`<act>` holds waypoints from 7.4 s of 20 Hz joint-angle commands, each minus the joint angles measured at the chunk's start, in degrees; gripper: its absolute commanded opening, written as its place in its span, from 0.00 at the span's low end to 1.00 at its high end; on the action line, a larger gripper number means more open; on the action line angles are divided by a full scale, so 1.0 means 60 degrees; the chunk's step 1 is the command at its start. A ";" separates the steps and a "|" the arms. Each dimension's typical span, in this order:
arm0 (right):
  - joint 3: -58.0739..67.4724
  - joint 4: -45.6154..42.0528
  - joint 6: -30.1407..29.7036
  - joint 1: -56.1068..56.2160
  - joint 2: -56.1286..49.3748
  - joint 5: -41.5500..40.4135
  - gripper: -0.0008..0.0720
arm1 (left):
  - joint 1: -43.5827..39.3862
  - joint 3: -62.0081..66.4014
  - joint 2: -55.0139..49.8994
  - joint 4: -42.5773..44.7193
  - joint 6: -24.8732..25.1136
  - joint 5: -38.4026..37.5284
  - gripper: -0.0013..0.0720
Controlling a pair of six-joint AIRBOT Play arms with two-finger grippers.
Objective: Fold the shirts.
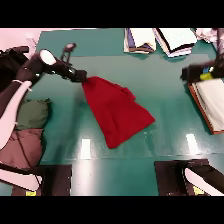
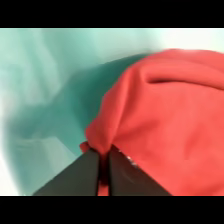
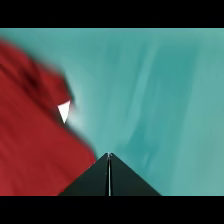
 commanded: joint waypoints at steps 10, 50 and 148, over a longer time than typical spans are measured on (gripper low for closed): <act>-0.4790 0.4677 -0.0783 0.0765 -0.3428 -0.3679 0.78 | 0.0219 0.0047 0.1096 0.0856 -0.0022 -0.0608 0.05; -0.0390 0.2113 -0.0892 -0.0772 0.1027 -0.0514 0.03 | -0.3993 -0.2900 0.4204 0.1366 -0.0193 -0.1206 0.84; -0.2240 0.2153 -0.1810 -0.1931 -0.0477 0.0747 0.53 | 0.1883 -0.7861 0.4900 -0.1126 0.0157 -0.0084 0.05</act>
